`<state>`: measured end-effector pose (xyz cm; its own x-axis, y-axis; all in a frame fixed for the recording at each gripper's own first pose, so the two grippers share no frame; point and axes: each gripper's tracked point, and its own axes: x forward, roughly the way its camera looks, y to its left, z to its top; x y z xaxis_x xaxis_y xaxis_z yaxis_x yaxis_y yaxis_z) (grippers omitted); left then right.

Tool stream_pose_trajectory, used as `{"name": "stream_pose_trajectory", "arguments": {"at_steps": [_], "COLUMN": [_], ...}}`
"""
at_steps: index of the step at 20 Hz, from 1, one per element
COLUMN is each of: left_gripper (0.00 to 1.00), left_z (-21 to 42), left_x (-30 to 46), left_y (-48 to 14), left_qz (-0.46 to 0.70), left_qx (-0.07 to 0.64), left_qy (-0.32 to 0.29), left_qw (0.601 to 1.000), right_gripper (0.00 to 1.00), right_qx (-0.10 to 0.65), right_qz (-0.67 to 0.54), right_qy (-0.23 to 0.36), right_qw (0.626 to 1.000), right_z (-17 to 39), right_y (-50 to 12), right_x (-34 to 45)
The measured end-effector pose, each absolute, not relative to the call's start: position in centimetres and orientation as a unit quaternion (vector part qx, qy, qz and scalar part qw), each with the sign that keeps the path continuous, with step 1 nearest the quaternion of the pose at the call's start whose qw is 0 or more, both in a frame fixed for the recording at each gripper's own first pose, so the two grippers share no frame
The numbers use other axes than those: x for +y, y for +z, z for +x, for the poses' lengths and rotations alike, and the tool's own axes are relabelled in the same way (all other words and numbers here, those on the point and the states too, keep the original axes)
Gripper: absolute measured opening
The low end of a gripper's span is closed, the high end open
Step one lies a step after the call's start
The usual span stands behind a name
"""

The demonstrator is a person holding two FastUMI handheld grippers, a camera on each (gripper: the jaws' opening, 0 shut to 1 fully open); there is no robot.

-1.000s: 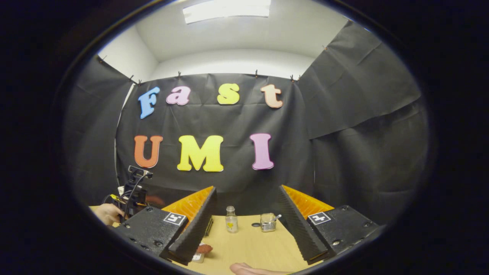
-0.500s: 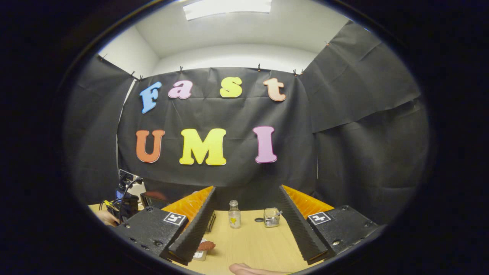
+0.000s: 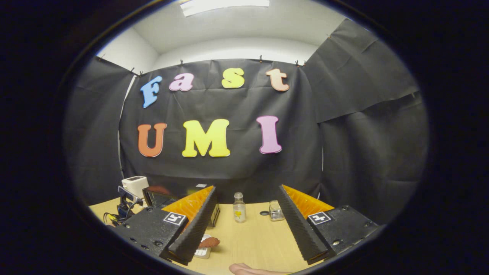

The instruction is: Open the electric oven with the left hand, put the food in, and close the electric oven.

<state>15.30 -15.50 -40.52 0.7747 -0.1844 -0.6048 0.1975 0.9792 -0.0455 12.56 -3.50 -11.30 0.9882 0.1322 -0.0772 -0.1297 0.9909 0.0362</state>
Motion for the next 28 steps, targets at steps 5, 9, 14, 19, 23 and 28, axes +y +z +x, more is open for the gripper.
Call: {"name": "stream_pose_trajectory", "arguments": {"at_steps": [5, 9, 14, 19, 23, 28], "left_gripper": [0.96, 0.96, 0.93, 0.94, 0.96, 0.96], "left_z": [14.4, 14.3, 14.0, 13.3, 12.3, 10.5], "left_x": [-15.6, -15.6, -15.8, -15.2, -14.0, -12.1], "left_y": [-43.3, -42.9, -39.3, -32.3, -26.8, -20.2], "left_qz": [-0.008, -0.004, 0.008, -0.003, -0.016, -0.016], "left_qx": [0.351, 0.339, 0.293, 0.218, 0.164, 0.101], "left_qy": [-0.098, -0.098, -0.099, -0.097, -0.091, -0.086], "left_qw": [0.931, 0.936, 0.951, 0.971, 0.982, 0.991], "right_gripper": [1.0, 0.97, 1.0, 1.0, 1.0, 0.89], "right_qx": [0.061, 0.094, 0.171, 0.285, 0.397, 0.495], "right_qz": [0.016, 0.002, 0.003, 0.018, 0.054, 0.13], "right_qy": [0.074, 0.085, 0.145, 0.168, 0.183, 0.212], "right_qw": [0.995, 0.992, 0.975, 0.943, 0.898, 0.832], "right_z": [13.1, 13.8, 14.8, 16.9, 17.8, 17.8], "right_y": [-13.0, -15.2, -19.6, -26.7, -32.7, -37.5], "right_x": [-2.6, -1.8, 1.5, 2.2, 3.1, 5.1]}}
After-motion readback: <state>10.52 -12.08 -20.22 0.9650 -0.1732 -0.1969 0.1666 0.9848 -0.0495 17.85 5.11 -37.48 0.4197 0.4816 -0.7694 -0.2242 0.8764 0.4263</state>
